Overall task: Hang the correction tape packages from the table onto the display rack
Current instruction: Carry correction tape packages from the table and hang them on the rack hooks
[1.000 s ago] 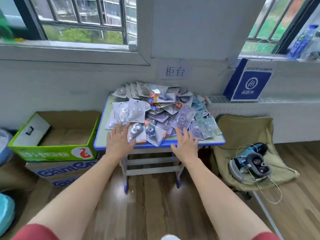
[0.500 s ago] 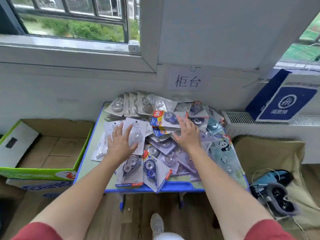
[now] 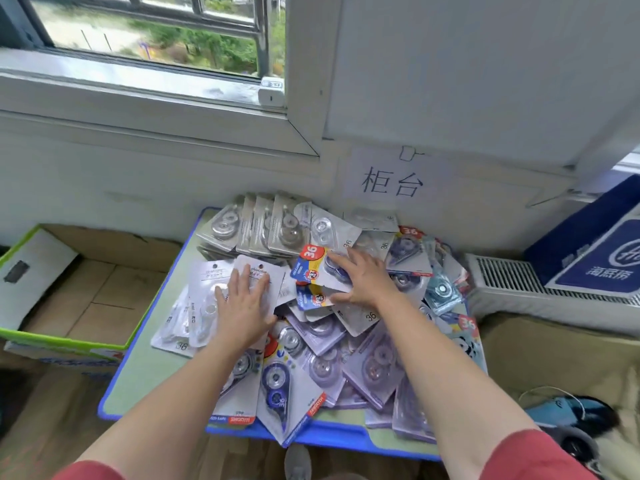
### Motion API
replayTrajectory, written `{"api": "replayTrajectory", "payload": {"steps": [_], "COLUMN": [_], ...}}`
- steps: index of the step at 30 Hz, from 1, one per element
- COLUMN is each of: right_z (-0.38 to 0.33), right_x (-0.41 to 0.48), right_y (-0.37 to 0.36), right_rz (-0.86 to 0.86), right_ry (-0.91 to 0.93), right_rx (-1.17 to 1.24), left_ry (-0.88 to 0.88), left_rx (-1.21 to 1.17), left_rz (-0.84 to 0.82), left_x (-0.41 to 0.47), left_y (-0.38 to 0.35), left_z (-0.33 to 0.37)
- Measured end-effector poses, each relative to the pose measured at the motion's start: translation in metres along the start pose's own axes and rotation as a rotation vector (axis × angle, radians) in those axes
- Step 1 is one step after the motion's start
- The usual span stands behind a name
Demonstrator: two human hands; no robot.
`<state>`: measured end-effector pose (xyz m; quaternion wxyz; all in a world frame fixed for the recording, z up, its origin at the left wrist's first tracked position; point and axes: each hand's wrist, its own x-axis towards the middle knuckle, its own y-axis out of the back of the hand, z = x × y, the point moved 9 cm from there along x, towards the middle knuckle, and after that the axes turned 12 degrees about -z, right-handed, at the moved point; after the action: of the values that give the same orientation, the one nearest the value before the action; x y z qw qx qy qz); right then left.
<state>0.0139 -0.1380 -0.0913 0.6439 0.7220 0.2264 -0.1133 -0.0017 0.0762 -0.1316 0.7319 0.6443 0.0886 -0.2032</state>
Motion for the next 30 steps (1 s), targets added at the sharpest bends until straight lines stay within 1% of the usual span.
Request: {"api": "replayTrajectory", "payload": {"steps": [6,8,12,17,22,26,30], "right_z": [0.001,0.001,-0.002,-0.006,-0.016,-0.034,-0.06], "right_x": [0.001,-0.001,-0.008,-0.033,-0.074,-0.121,-0.176], "right_y": [0.008,0.012,0.018,0.021,0.006,-0.019,-0.065], "right_rz": [0.06,0.102,0.163,0.25,0.305,0.363,0.356], "right_ry": [0.021,0.01,-0.036,-0.169,-0.308,-0.433,-0.549], "right_rx": [0.025,0.014,-0.03,-0.022,0.058,0.087,0.106], "left_ry": [0.001,-0.007,-0.013,-0.023,-0.096,-0.176,-0.245], "left_rx": [0.025,0.013,0.061,0.058,0.027,0.024,0.041], "left_rz": [-0.02,-0.001,0.04,0.084,0.134,0.182,0.193], "left_x": [-0.001,-0.002,-0.008,-0.024,-0.05,-0.085,-0.131], "left_y": [-0.002,0.003,0.015,0.029,0.037,0.032,0.009], "left_z": [0.008,0.009,0.004,-0.001,-0.001,-0.011,-0.023]}}
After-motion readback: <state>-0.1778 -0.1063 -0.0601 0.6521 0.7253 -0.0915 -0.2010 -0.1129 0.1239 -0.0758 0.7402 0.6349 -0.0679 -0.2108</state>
